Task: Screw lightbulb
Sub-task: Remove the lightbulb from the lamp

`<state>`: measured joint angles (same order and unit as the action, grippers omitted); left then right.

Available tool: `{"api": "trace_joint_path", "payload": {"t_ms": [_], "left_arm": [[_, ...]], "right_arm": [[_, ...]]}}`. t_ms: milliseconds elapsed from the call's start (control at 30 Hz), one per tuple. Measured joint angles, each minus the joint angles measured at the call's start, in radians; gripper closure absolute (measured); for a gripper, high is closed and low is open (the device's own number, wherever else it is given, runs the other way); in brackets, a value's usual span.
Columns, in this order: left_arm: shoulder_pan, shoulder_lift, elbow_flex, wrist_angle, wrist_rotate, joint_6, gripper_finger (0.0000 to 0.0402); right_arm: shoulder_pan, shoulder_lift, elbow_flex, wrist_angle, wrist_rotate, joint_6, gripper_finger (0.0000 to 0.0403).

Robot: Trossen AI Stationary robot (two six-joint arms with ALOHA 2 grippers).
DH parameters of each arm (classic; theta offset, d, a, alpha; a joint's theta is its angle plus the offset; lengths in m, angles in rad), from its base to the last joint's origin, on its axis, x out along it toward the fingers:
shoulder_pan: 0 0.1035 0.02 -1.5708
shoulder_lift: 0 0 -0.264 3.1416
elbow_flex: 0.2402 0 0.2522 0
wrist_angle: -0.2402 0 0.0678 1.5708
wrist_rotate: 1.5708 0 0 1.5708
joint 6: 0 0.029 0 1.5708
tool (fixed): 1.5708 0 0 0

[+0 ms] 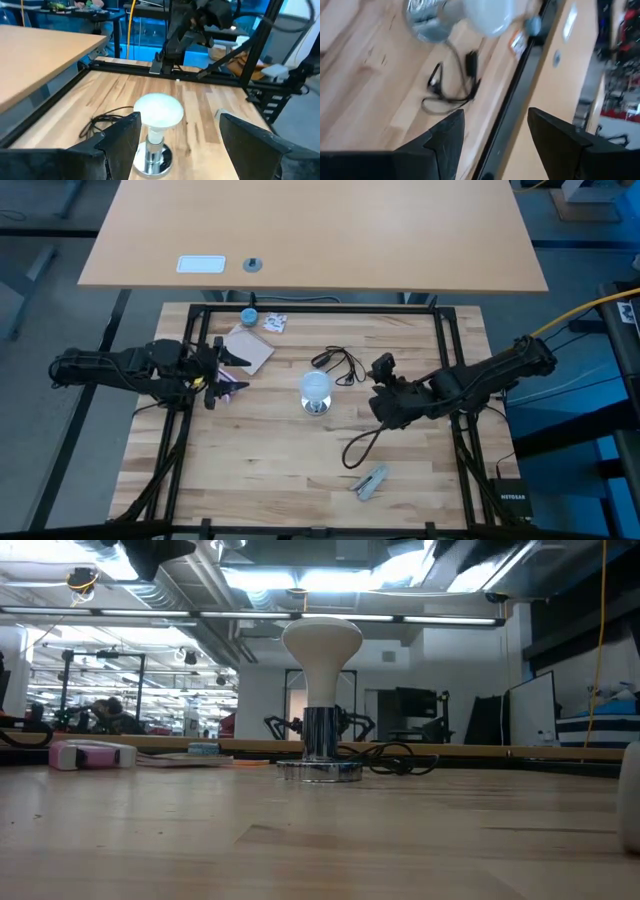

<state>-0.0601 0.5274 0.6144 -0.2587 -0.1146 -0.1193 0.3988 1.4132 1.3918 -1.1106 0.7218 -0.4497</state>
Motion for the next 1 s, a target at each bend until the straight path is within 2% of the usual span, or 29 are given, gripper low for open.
{"api": "trace_joint_path", "payload": {"t_ms": [333,600,700,800,1000], "left_arm": [[0.000,0.000,0.000,0.006,0.000,-0.099,0.0139],[0.000,0.000,0.000,0.005,0.000,-0.083,0.0139],[0.000,0.000,0.000,0.005,0.000,-0.102,0.0139],[0.000,0.000,0.000,0.004,0.000,-0.134,0.0139],[0.000,0.000,0.000,0.004,0.000,-0.176,0.0139]], "right_arm": [[0.000,-0.002,0.175,0.012,0.001,-0.029,0.0178],[0.000,-0.002,0.180,0.010,0.000,-0.028,0.0178],[0.000,-0.011,0.179,0.011,0.042,-0.015,0.0178],[0.000,-0.057,0.179,0.010,0.090,0.013,0.0178],[0.000,-0.157,0.179,-0.006,0.081,0.026,0.0178]]}}
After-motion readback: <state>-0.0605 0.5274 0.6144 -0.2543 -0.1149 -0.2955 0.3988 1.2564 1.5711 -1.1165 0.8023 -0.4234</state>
